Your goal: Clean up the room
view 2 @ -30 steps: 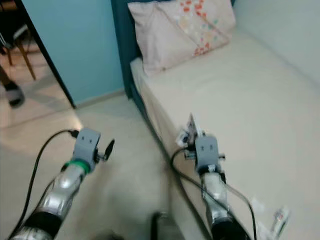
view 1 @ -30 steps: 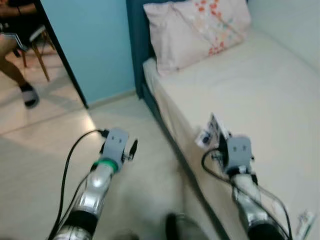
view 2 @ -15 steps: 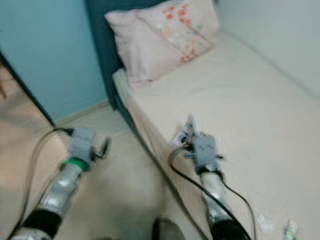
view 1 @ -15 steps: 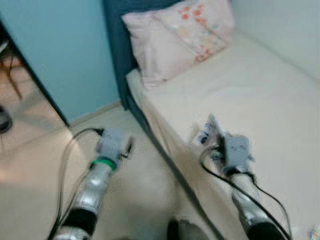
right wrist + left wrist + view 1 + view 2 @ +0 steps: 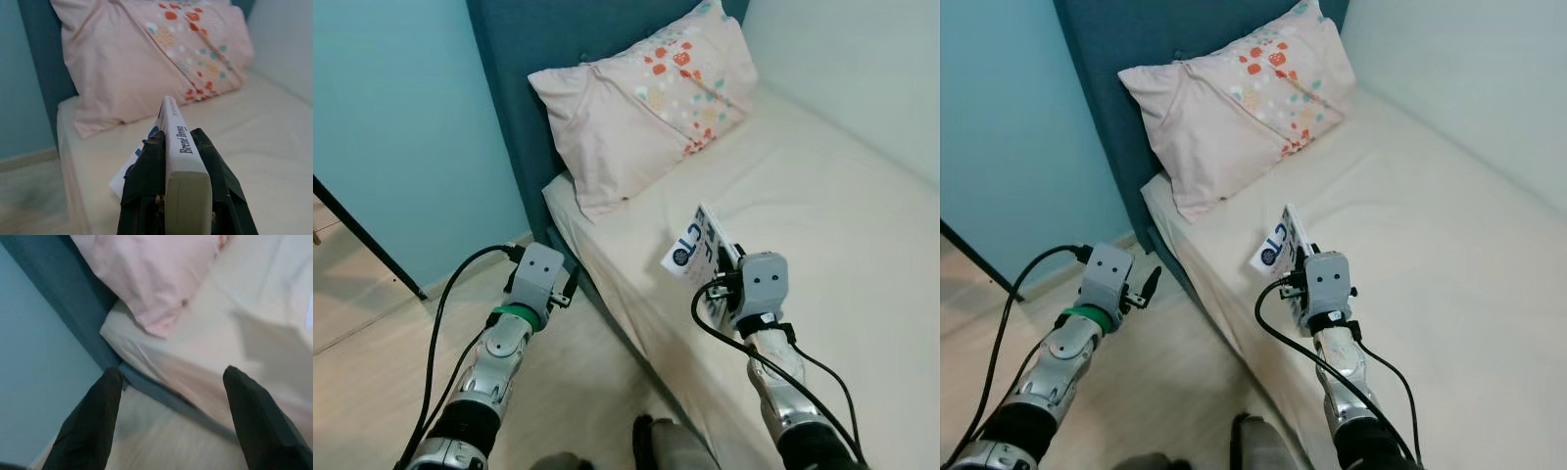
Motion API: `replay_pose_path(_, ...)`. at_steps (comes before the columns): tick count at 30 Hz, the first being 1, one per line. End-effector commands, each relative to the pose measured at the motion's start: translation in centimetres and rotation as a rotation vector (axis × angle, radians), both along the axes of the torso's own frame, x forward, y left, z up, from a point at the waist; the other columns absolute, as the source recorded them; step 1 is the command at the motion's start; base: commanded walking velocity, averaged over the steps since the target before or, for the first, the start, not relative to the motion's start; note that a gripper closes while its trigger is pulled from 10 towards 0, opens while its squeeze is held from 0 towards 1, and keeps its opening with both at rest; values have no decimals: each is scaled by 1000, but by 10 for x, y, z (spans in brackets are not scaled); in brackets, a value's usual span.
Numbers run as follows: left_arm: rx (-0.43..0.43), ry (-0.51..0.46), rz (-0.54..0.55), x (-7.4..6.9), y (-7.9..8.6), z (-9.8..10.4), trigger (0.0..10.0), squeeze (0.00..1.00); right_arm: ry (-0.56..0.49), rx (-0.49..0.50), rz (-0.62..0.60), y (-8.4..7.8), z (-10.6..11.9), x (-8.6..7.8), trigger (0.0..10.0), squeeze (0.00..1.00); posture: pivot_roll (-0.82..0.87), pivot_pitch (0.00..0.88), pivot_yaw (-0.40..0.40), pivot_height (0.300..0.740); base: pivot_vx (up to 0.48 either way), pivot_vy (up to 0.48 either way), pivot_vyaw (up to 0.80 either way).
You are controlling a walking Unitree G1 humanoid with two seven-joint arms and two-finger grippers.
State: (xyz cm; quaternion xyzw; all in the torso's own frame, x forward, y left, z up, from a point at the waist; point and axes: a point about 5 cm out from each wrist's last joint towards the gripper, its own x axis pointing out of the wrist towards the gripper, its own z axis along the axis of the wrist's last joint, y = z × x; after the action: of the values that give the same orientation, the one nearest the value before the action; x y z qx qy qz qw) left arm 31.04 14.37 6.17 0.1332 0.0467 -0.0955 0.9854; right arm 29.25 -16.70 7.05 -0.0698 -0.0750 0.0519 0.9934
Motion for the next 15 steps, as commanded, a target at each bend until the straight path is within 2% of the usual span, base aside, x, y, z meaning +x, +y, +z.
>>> replay_pose_path(1, 14, 26, 27, -5, 7, -7, 10000, 0, -42, 23, 66, 10, 10, 2, 10000, 0, -11, 48, 17, 740, 469, 0, 0)
replay_pose_path(6, 15, 28, 36, -5, 8, -8, 10000, 0, -31, 24, 96, 12, 10, 2, 10000, 0, -12, 52, 15, 740, 416, 0, 0)
replay_pose_path(15, 9, 28, 37, -5, 7, -9, 10000, 0, -14, 28, 95, 9, 6, -1, 10000, 0, -12, 52, 15, 740, 0, 0, 0)
